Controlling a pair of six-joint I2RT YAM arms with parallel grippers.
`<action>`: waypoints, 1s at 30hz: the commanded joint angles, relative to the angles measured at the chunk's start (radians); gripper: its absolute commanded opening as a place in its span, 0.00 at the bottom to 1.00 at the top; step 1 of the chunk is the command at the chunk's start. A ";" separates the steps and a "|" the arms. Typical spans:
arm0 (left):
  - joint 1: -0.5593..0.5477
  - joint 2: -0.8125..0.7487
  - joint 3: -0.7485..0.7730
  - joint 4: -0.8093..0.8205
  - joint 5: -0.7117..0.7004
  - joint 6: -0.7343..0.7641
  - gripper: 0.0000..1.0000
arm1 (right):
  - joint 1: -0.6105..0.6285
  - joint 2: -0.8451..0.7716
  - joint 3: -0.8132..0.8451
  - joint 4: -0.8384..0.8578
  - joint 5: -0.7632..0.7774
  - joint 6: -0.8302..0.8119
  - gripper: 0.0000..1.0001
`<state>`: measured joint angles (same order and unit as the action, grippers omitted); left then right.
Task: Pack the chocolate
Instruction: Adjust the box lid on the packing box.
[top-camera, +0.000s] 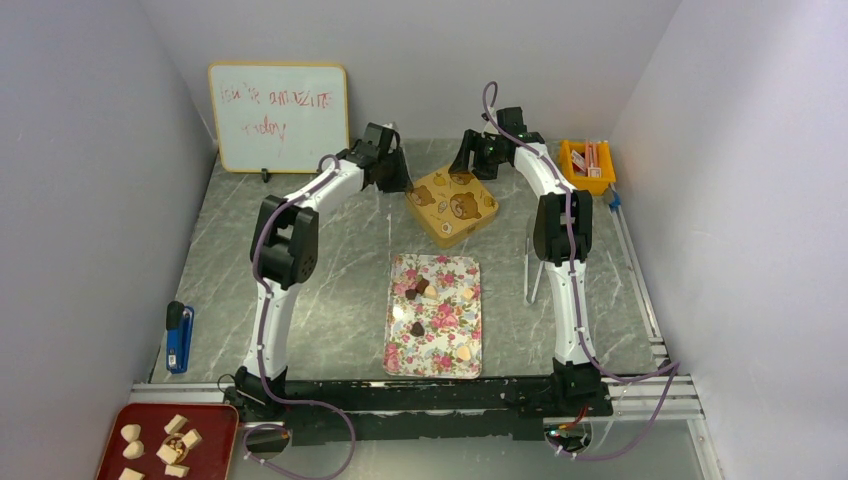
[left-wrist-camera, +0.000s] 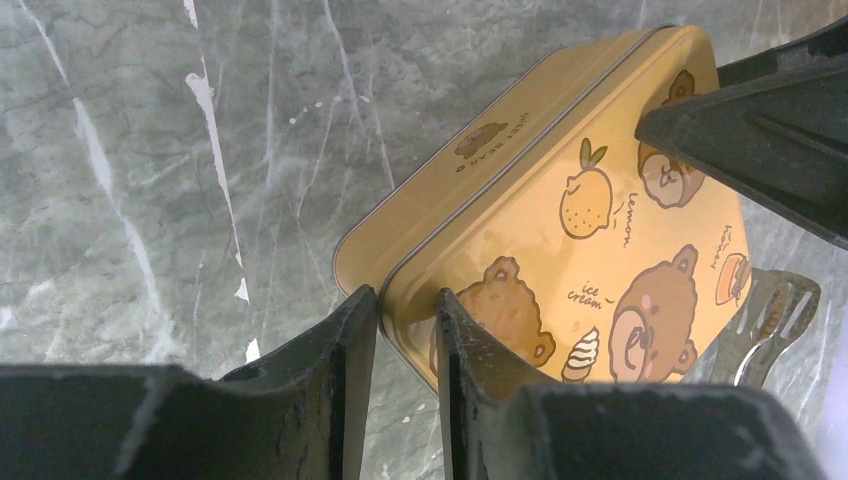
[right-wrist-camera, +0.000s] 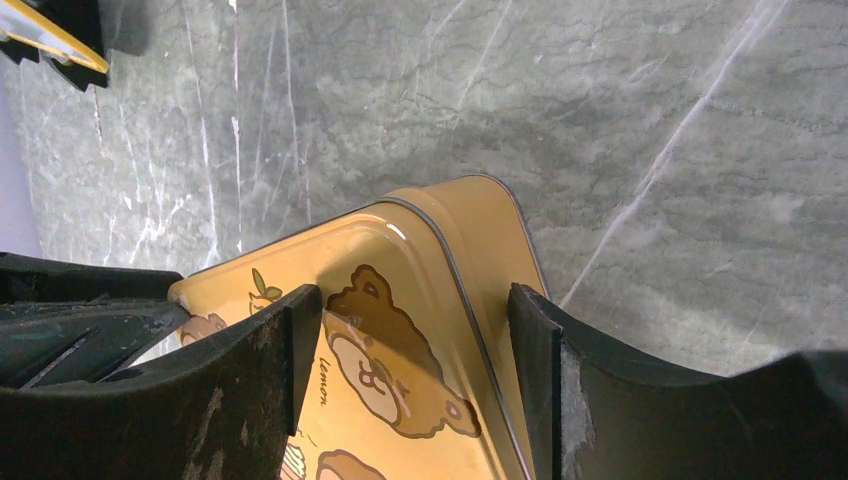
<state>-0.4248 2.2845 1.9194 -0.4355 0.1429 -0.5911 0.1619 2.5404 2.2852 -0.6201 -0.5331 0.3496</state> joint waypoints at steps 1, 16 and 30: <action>-0.029 0.116 -0.055 -0.268 -0.111 0.047 0.32 | 0.051 0.063 -0.018 -0.040 0.030 -0.012 0.70; -0.029 0.092 -0.011 -0.264 -0.201 0.064 0.44 | 0.049 0.070 -0.014 -0.044 0.028 -0.012 0.70; -0.029 0.046 0.052 -0.261 -0.285 0.098 0.43 | 0.049 0.077 -0.004 -0.050 0.034 -0.012 0.70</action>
<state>-0.4618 2.2860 1.9831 -0.5419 -0.0391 -0.5545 0.1749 2.5492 2.2890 -0.5968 -0.5381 0.3511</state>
